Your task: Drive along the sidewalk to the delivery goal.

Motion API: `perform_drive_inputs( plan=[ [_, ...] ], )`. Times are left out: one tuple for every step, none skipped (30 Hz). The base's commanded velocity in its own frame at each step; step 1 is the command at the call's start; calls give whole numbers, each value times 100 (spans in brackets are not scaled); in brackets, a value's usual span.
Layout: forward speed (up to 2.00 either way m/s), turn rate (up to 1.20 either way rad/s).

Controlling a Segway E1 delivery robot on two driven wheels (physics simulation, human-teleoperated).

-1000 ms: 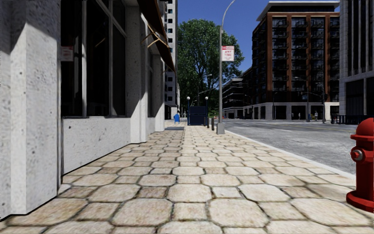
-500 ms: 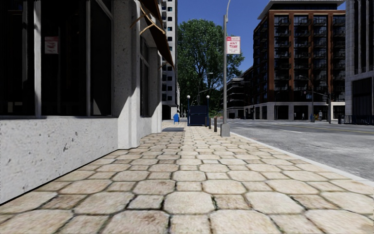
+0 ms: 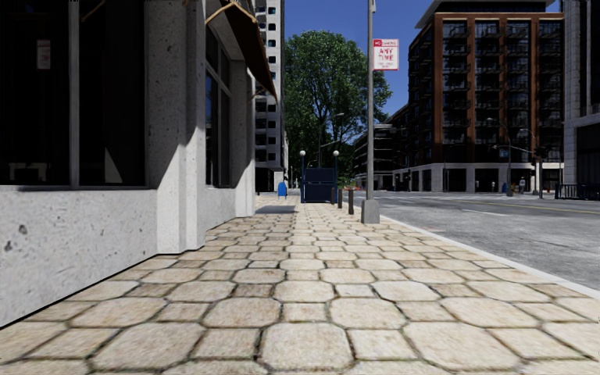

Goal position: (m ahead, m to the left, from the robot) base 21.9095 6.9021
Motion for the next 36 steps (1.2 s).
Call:
perform_drive_inputs(
  plan=[
    [200, 0],
    [200, 0],
    [200, 0],
    [200, 0],
    [200, 0],
    [200, 0],
    [200, 0],
    [200, 0],
    [200, 0],
    [200, 0],
    [200, 0],
    [200, 0],
    [200, 0],
    [200, 0],
    [200, 0],
    [200, 0],
    [200, 0],
    [200, 0],
    [200, 0],
    [200, 0],
    [200, 0],
    [200, 0],
    [200, 0],
    [200, 0],
    [200, 0],
    [200, 0],
    [200, 0],
    [200, 0],
    [200, 0],
    [200, 0],
    [200, 0],
    [200, 0],
    [200, 0],
    [200, 0],
    [200, 0],
    [200, 0]
  ],
)
